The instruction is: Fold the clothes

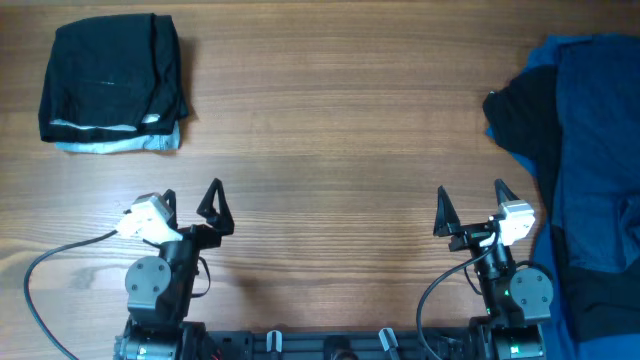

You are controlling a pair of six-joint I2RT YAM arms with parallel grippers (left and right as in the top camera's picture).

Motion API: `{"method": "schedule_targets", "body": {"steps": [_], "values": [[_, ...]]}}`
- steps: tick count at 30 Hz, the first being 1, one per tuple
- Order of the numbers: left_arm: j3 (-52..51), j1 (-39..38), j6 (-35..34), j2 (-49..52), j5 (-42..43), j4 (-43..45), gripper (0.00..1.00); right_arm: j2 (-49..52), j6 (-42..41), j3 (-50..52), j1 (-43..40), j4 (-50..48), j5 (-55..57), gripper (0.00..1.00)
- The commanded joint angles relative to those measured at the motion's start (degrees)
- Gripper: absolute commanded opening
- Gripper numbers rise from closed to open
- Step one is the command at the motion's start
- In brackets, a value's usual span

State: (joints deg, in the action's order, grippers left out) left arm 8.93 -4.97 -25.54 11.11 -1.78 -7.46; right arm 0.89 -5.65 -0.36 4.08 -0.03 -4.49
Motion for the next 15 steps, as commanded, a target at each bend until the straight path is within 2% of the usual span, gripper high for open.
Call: {"method": "schedule_targets", "body": {"steps": [1,8,15], "values": [[-0.6,2.0,1.4,-2.4,0.5,-1.2,1.00,-0.6,1.1,0.1,-0.3,-0.3,-0.7,1.00],[-0.9,2.4,2.0,-7.7,0.5,-6.4,1.00,-0.6,1.1,0.1,-0.3,-0.3,-0.7,1.00],[-3.5,2.4,2.7,-11.0,0.7,-6.6,1.00,-0.6,1.1,0.1,-0.3,-0.3,-0.7,1.00]]}}
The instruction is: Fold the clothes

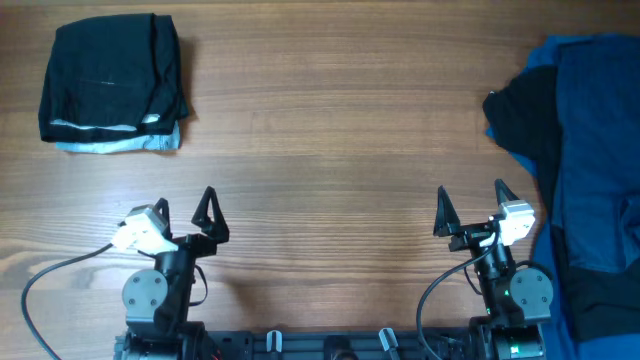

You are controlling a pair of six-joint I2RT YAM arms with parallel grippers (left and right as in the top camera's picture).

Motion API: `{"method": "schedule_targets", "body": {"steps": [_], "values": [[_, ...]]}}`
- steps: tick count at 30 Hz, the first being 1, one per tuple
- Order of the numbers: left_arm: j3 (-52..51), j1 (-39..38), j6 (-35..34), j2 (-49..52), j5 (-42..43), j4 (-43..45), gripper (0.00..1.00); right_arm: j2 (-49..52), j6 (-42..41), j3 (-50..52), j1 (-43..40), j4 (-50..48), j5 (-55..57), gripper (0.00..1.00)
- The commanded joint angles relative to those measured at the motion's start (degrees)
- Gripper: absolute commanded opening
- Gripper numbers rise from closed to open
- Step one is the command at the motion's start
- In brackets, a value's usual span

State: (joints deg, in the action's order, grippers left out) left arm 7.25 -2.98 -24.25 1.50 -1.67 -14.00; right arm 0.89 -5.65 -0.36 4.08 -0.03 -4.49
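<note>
At the table's far left a folded stack [112,85] lies with a black garment on top of a light blue one. An unfolded heap of blue cloth [595,150] and black cloth [525,120] covers the right edge. My left gripper [185,212] hangs open and holds nothing near the front left, well short of the stack. Near the front right my right gripper [470,205] is also open with nothing in it, just left of the heap.
The wooden table [330,130] stretches between the stack and the heap. A grey cable [55,262] loops from the left arm base along the front left. Both arm bases stand at the front edge.
My left gripper has shifted slightly left and back toward its base, still open. The right gripper and the clothes have not moved.
</note>
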Motion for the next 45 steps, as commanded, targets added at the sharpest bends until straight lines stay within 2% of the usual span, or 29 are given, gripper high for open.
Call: {"method": "schedule_targets", "body": {"steps": [1,10,20,24,33,45], "values": [[-2.2,0.4,1.4,-1.4,0.6,0.0,1.00,-0.6,1.1,0.1,-0.3,-0.3,-0.7,1.00],[-2.9,0.3,1.8,-1.4,0.5,0.0,1.00,-0.6,1.1,0.1,-0.3,-0.3,-0.7,1.00],[-2.9,-0.5,23.0,-1.4,2.3,-0.1,1.00,-0.6,1.1,0.1,-0.3,-0.3,-0.7,1.00],[-2.9,-0.7,26.9,-1.4,2.3,-0.1,1.00,-0.6,1.1,0.1,-0.3,-0.3,-0.7,1.00],[-2.9,-0.6,29.9,-1.4,2.3,-0.1,1.00,-0.6,1.1,0.1,-0.3,-0.3,-0.7,1.00],[-2.9,-0.6,29.8,-1.3,2.3,-0.1,1.00,-0.6,1.1,0.1,-0.3,-0.3,-0.7,1.00]]}}
